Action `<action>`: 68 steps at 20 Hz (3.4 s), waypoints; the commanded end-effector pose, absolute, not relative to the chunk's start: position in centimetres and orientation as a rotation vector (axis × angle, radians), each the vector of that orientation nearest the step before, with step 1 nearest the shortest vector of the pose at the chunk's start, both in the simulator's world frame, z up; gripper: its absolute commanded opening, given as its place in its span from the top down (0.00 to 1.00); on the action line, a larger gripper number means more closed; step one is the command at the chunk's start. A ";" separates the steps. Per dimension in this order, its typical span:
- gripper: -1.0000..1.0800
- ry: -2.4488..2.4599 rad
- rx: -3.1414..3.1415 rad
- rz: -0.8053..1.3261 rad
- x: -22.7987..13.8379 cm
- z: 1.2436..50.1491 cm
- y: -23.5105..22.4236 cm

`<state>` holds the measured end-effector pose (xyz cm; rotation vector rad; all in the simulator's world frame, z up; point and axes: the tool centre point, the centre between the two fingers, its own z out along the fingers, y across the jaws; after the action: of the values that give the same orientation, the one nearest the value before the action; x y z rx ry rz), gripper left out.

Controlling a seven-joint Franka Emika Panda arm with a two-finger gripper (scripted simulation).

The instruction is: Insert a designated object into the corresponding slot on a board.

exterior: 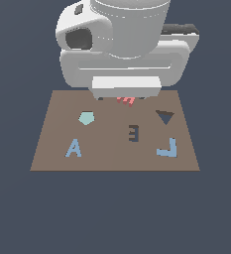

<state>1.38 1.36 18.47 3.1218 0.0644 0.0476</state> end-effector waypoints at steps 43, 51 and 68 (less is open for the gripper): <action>0.04 1.580 2.716 0.006 -8.6 6.2 4.4; 0.04 1.696 2.645 0.001 -9.5 5.1 4.0; 1.00 1.705 2.639 0.000 -9.6 3.0 3.9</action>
<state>-9.64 3.92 3.05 2.6396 1.7047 -0.0016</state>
